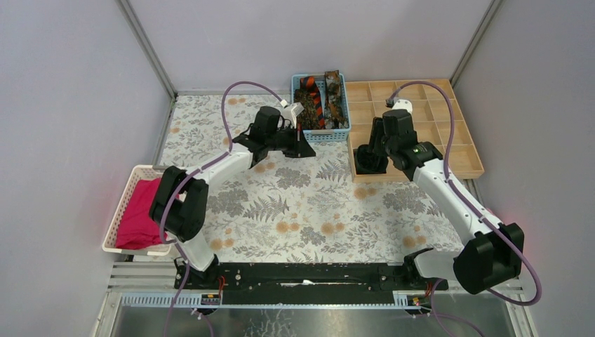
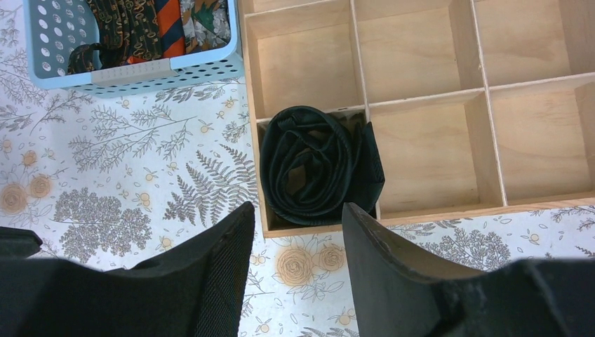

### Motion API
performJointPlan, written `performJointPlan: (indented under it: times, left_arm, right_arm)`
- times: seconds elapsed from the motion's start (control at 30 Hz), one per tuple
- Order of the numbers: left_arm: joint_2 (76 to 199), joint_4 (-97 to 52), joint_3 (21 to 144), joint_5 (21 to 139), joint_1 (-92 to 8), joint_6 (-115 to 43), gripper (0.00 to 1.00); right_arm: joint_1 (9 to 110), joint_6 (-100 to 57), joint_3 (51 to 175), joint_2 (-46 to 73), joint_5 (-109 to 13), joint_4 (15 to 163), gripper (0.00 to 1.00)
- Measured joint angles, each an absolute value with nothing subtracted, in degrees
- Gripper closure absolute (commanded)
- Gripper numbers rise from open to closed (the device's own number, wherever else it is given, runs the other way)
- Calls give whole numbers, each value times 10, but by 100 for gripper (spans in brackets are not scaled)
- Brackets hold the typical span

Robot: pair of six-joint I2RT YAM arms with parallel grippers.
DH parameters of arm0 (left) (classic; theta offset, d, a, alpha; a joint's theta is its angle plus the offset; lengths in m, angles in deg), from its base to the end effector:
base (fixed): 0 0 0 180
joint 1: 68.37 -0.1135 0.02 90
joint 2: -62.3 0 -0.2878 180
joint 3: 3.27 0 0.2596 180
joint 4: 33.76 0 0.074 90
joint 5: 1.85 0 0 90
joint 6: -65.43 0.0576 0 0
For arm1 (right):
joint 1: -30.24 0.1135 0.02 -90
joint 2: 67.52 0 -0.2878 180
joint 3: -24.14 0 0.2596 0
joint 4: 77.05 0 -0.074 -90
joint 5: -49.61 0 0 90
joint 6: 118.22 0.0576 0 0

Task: Roll the ties
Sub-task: Reset both arms

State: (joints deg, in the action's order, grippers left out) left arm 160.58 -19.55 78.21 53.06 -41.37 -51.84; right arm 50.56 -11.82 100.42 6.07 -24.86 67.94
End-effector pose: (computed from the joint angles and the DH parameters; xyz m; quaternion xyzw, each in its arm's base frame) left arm 0.3537 -0.2174 0.2609 0.1465 0.8303 -0.4476 0.2981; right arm 0.2937 0.0923 0.3325 0.0354 0.8697 0.0382 0.4909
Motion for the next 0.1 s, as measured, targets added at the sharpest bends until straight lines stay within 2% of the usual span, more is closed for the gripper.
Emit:
performJointPlan:
  times: [0.1]
  left_arm:
    - [1606,-196,782,532,-414,-518,100]
  right_arm:
    - [506,-127,1004,61,-249,681,35]
